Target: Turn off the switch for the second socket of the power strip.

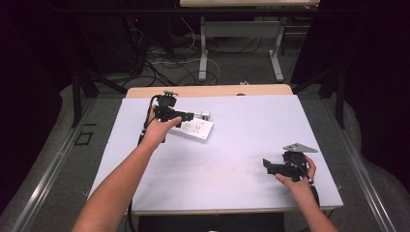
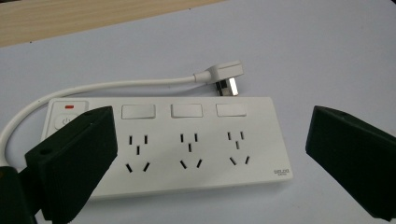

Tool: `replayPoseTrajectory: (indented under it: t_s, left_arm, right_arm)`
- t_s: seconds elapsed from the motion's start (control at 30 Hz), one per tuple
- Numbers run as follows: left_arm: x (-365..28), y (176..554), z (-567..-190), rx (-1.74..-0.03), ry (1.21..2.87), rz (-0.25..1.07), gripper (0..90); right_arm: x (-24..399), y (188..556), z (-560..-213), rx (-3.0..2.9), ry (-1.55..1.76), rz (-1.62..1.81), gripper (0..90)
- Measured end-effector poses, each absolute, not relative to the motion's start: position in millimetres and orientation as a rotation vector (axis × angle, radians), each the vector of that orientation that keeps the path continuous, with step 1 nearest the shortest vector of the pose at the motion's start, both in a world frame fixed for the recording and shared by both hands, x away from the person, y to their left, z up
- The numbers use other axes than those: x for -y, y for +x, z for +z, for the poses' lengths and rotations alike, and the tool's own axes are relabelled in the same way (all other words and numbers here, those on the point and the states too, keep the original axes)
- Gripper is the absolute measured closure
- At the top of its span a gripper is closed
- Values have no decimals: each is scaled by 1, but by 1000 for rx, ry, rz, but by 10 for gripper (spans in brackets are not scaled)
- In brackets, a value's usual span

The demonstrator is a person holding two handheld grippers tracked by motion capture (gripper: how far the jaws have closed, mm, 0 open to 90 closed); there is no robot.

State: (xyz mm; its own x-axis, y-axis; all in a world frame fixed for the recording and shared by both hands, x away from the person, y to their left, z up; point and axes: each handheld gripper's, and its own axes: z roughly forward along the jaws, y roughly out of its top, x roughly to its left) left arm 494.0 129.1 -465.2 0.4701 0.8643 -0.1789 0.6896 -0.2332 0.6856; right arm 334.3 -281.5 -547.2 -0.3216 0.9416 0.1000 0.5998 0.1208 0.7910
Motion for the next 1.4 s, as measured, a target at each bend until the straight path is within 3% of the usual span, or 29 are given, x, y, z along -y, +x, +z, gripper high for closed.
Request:
replayPoseTrajectory:
  t_s: [0.33, 1.4]
  left_arm:
    - [-136, 476, -456, -1280, 1933, 302, 3]
    - [-166, 418, -444, -1179, 1981, 282, 3]
  right_arm:
    - [281, 334, -547, -1982, 1481, 1071, 43]
    - [280, 333, -546, -1978, 1483, 1074, 43]
